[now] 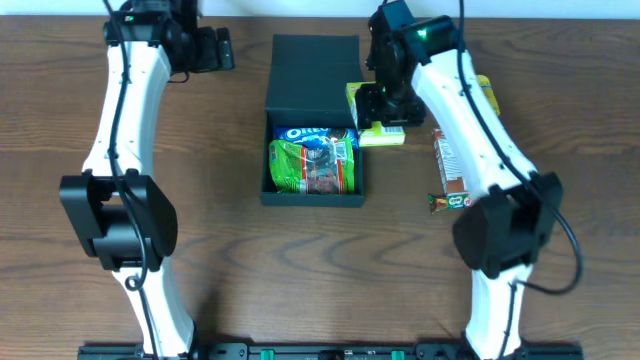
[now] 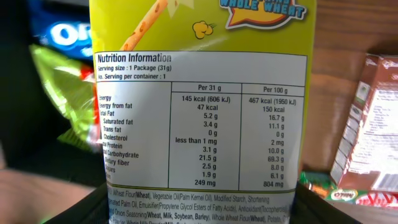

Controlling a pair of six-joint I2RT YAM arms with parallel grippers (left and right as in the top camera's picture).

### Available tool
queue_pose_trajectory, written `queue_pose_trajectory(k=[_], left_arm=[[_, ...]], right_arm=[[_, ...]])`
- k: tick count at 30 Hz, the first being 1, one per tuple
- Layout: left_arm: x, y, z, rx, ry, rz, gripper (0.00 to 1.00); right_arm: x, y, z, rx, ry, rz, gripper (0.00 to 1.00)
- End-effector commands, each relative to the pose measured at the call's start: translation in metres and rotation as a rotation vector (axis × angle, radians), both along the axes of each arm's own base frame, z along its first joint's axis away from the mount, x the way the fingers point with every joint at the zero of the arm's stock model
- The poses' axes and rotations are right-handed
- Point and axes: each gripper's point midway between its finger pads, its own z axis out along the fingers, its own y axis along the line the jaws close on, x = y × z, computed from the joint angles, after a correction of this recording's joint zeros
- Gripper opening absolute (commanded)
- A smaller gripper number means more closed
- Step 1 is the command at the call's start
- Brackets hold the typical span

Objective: Pack container
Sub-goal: 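Carry the yellow snack bag with the right gripper into the box, then lower the yellow snack bag upright into the box's right side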

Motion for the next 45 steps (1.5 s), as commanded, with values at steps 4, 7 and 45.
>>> queue_pose_trajectory(k=[4, 7, 45], left_arm=[[0.0, -0.004, 0.014, -0.004, -0.035, -0.032, 0.95], [0.0, -0.003, 0.014, -0.004, -0.034, -0.032, 0.96], [0.0, 0.026, 0.015, -0.046, -0.034, 0.016, 0.95]], right_arm=[[-0.034, 0.034, -0.006, 0.057, -0.027, 0.026, 0.57], [-0.039, 0.048, -0.023, 0.07, -0.021, 0.006, 0.57], [-0.003, 0.053, -0.023, -0.009, -0.312, -0.146, 0.38]])
